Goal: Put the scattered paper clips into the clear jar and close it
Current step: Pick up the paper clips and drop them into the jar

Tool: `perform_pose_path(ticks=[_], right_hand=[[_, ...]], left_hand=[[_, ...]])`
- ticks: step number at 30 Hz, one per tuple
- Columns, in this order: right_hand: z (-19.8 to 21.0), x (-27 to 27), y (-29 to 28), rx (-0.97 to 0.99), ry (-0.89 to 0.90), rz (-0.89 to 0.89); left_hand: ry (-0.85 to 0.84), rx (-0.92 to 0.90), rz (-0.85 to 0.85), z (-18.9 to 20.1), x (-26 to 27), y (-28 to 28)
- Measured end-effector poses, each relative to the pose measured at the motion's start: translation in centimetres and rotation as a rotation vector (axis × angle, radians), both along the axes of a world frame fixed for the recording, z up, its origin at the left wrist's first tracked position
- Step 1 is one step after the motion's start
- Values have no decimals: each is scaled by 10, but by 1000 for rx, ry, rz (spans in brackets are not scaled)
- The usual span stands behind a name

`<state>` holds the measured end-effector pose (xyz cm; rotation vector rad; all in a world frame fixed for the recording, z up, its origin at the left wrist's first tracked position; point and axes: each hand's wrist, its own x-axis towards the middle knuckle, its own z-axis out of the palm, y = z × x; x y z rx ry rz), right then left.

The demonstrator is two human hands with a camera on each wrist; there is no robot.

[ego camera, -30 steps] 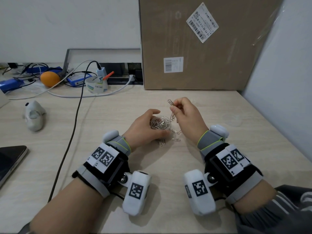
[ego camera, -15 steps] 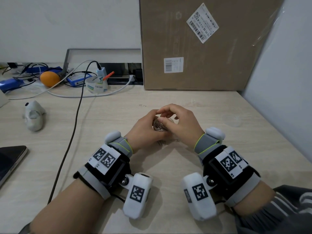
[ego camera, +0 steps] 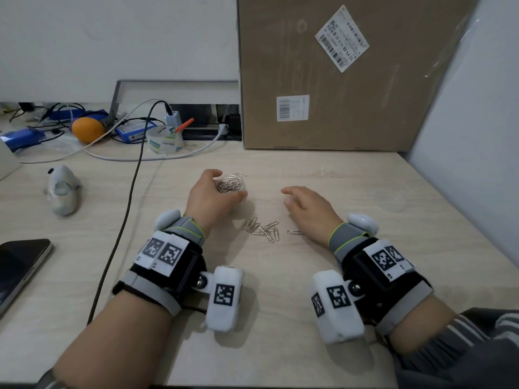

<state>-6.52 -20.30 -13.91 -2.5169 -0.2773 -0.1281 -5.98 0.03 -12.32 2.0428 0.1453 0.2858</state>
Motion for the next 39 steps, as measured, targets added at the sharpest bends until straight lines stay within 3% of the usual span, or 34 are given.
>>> perform_pose_path(ticks=[5, 9, 13, 15, 19, 28, 36, 39], right_hand=[[3, -8, 8, -184, 207, 247], [5, -17, 12, -13, 306, 418], [12, -23, 7, 231, 190, 298], [15, -24, -2, 189, 162, 274], [16, -27, -11, -137, 169, 339], [-1, -10, 2, 42, -28, 342], [-6, -6, 7, 87, -114, 307], [-6, -9, 16, 2, -88, 371]], left_hand=[[41, 30, 37, -5, 6, 8], [73, 109, 42, -6, 9, 12], [97, 147, 18, -6, 8, 12], [101, 150, 15, -5, 7, 12], [102, 158, -3, -5, 7, 10], [82, 157, -40, -5, 5, 6], [76, 173, -39, -6, 5, 5], [70, 172, -36, -6, 5, 5]])
